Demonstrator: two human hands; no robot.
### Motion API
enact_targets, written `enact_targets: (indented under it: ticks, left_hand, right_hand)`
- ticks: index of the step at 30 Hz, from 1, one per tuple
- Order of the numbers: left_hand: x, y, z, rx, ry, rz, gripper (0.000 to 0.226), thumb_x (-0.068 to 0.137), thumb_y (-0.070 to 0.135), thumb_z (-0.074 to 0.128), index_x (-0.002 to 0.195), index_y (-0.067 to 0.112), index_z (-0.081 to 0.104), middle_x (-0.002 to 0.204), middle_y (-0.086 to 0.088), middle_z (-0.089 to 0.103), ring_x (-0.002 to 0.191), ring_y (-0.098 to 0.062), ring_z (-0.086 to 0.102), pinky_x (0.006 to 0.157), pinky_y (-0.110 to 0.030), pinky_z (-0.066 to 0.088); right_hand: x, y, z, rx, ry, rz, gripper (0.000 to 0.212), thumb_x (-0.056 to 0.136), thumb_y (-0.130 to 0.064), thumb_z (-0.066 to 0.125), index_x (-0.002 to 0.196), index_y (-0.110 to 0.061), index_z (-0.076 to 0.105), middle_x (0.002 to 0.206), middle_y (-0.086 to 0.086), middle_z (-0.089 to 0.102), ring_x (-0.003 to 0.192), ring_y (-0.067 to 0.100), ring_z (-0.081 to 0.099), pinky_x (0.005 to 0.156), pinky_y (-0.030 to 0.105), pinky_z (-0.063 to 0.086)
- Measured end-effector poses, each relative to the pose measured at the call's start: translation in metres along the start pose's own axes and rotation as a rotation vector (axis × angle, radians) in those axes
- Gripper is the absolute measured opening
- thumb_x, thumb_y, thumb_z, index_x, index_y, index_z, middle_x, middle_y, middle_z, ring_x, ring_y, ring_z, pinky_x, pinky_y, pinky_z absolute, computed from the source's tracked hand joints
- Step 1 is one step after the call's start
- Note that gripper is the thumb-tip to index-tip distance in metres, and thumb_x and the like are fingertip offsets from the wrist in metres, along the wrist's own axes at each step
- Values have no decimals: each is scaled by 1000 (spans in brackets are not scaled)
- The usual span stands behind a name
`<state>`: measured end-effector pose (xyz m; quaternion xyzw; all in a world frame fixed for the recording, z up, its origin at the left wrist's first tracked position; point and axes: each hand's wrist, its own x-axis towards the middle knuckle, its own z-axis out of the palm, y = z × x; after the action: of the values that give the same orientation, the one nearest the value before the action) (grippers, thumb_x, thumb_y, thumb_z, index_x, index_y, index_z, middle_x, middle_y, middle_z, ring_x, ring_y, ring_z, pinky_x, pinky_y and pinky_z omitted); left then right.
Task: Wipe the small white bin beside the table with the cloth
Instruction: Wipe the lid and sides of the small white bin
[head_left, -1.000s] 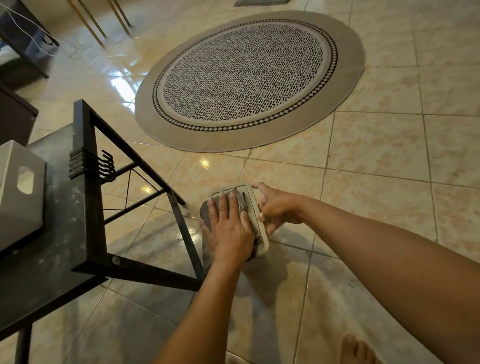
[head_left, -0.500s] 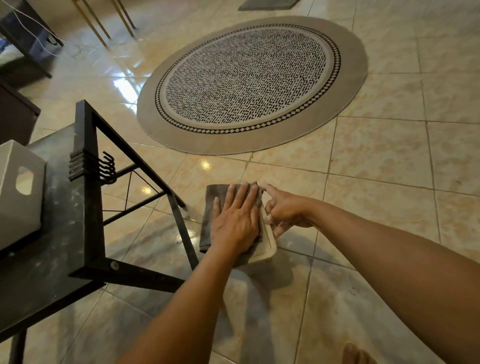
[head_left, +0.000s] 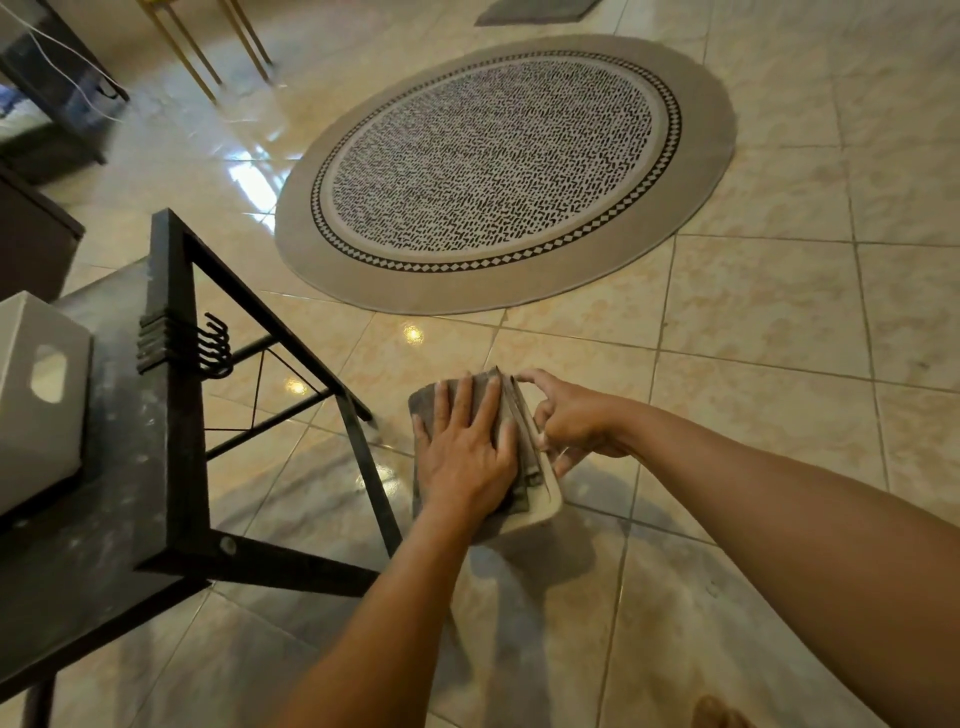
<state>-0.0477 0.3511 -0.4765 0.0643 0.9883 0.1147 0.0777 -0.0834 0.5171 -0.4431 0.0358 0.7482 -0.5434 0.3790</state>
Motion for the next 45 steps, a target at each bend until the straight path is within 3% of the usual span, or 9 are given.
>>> enact_targets:
  ticks: [9, 13, 17, 21, 26, 33, 38, 42, 45]
  left_hand:
    - [17, 4, 4, -40, 4, -97, 62, 102, 54, 16, 155, 40, -13, 163, 7, -23, 147, -20, -29, 120, -55, -10]
    - [-3, 16, 10, 85, -26, 124, 59, 101, 50, 9, 155, 39, -14, 162, 7, -25, 147, -22, -29, 120, -54, -10]
    - [18, 6, 2, 20, 1, -33, 58, 103, 42, 12, 157, 35, -8, 164, 6, -18, 149, -17, -24, 122, -51, -6]
    - [5, 27, 3, 64, -60, 73, 61, 101, 43, 13, 157, 31, -9, 164, 4, -17, 149, -19, -23, 122, -48, -8]
    - [17, -13, -8, 28, 1, -22, 59, 102, 52, 17, 155, 42, -7, 165, 8, -14, 149, -16, -21, 120, -51, -11]
    - [-8, -2, 2, 58, -10, 41, 60, 101, 57, 13, 152, 46, -16, 161, 9, -26, 146, -18, -30, 119, -54, -14]
    - [14, -10, -2, -65, 17, -157, 63, 100, 57, 18, 155, 44, -9, 166, 5, -15, 149, -20, -25, 119, -54, -11]
    - [-2, 9, 7, 39, 8, -1, 64, 98, 62, 13, 153, 44, -14, 162, 7, -24, 147, -22, -29, 118, -57, -12]
    - [12, 3, 3, -20, 19, -31, 66, 97, 63, 14, 155, 43, -11, 165, 6, -20, 147, -19, -28, 120, -56, -7]
  right_hand:
    - [1, 1, 2, 24, 23, -6, 100, 86, 19, 49, 153, -45, 11, 94, 14, 58, 72, 21, 68, 69, 46, 63]
    - [0, 3, -1, 69, 12, 34, 106, 84, 21, 47, 153, -49, 8, 129, 20, 52, 97, 33, 68, 72, 50, 63]
    - [2, -2, 6, 31, 20, 3, 102, 85, 20, 47, 154, -45, 9, 99, 17, 61, 78, 24, 69, 74, 51, 63]
    - [-1, 1, 2, 41, 15, 25, 109, 80, 18, 57, 154, -45, 9, 141, 14, 47, 97, 34, 70, 78, 56, 61]
    - [1, -2, 5, 22, 10, 5, 98, 88, 18, 49, 155, -42, 12, 93, 11, 58, 78, 20, 66, 77, 53, 62]
    - [2, -3, 8, 33, -7, 14, 101, 84, 19, 47, 152, -47, 12, 112, 20, 60, 94, 36, 72, 77, 54, 62]
    - [4, -4, 14, 26, 10, 2, 99, 84, 19, 47, 154, -42, 13, 91, 11, 61, 68, 20, 70, 72, 51, 63]
    - [-1, -2, 3, 28, 7, 24, 102, 84, 18, 49, 154, -44, 8, 107, 19, 63, 91, 39, 71, 82, 60, 58]
    - [0, -1, -3, 27, 12, 9, 98, 86, 18, 48, 154, -42, 13, 93, 13, 58, 74, 26, 67, 81, 59, 59]
